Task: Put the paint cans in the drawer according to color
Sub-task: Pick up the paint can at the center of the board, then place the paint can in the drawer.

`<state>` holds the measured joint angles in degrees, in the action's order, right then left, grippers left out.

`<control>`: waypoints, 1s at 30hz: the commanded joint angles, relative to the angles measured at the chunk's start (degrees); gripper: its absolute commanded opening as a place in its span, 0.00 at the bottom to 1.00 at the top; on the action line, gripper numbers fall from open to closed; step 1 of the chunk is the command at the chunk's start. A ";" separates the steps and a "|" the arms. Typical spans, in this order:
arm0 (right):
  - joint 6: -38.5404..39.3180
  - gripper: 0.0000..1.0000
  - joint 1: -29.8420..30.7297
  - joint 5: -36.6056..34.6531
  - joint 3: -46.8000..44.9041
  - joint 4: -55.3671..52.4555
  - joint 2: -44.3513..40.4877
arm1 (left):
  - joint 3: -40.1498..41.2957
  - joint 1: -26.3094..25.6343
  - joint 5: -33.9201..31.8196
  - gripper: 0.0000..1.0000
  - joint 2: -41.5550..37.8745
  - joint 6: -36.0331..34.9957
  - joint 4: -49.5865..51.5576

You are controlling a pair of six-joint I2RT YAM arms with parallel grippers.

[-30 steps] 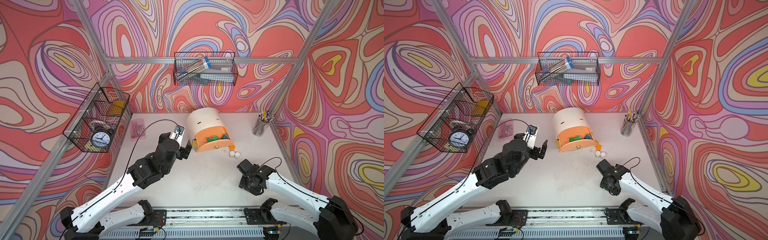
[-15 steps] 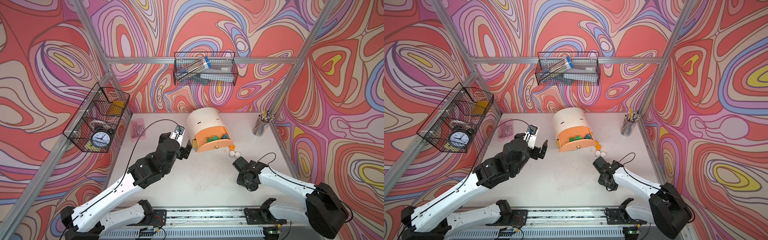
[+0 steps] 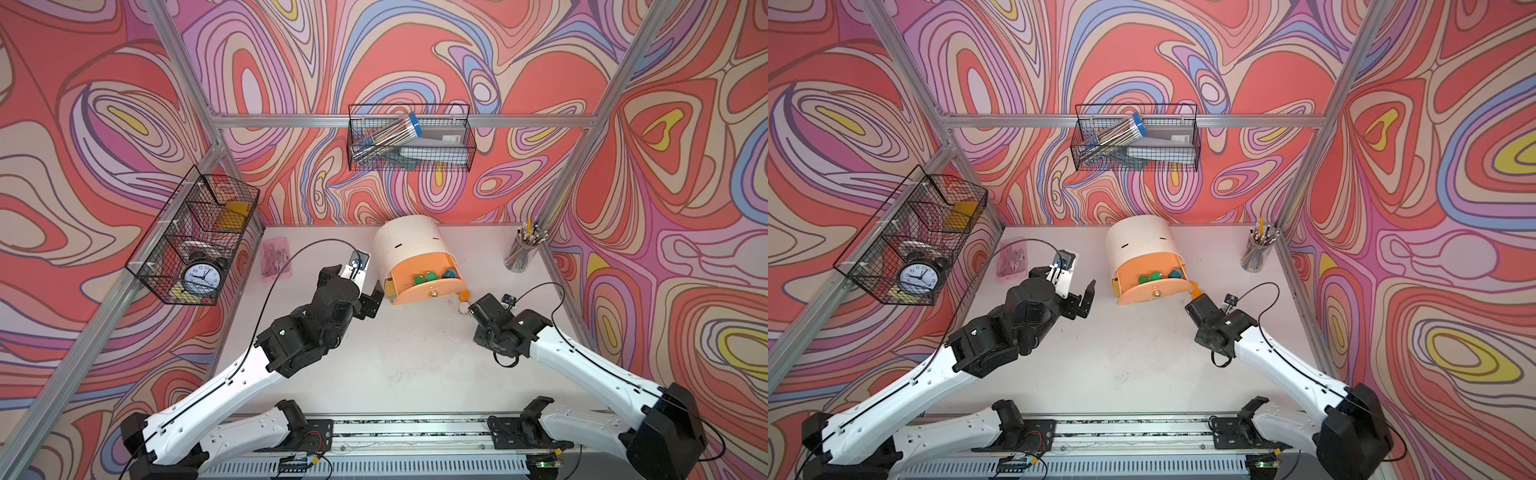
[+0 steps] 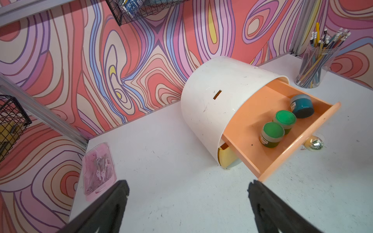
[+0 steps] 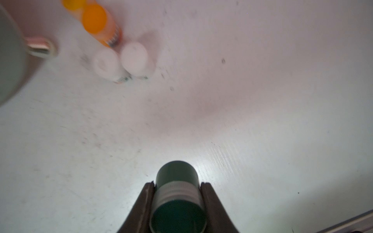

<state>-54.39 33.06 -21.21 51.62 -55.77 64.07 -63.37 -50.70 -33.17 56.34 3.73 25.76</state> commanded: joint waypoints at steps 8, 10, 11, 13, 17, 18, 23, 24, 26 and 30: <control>9.26 0.27 -0.10 2.82 31.29 1.68 7.71 | -0.96 -0.06 0.36 0.99 -0.70 0.85 1.05; 9.52 0.27 0.14 6.08 34.88 3.72 11.60 | -0.92 -0.08 0.08 0.99 -0.95 0.89 1.03; 9.57 0.27 0.67 7.67 36.40 4.71 13.71 | -0.83 -0.10 0.05 0.99 -1.13 0.89 1.00; 9.89 0.26 2.21 8.83 38.66 6.25 17.39 | -0.79 -0.10 0.00 0.99 -1.39 0.96 1.06; 11.40 0.26 5.11 8.92 43.62 6.97 24.35 | -0.79 -0.06 0.07 0.99 -1.84 1.04 1.05; 11.83 0.26 5.68 8.93 44.50 7.12 25.35 | -0.79 -0.06 0.08 0.99 -1.97 1.08 1.09; 13.47 0.29 7.45 7.96 49.04 5.09 30.31 | -0.79 -0.04 0.71 0.99 -2.06 1.40 1.14; 13.40 0.30 7.46 8.02 49.27 4.65 30.85 | -0.79 -0.07 0.86 0.99 -2.07 1.38 1.06; 13.46 0.32 7.54 8.52 49.42 4.40 31.76 | -0.86 -0.07 1.15 0.99 -2.15 1.55 1.22; 13.72 0.42 7.71 9.22 50.13 3.74 33.03 | -0.90 -0.07 1.15 0.99 -2.21 1.67 1.21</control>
<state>-41.54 40.58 -12.43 100.38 -50.92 96.16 -63.37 -50.70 -32.51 54.85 4.56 25.78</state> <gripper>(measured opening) 0.405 0.988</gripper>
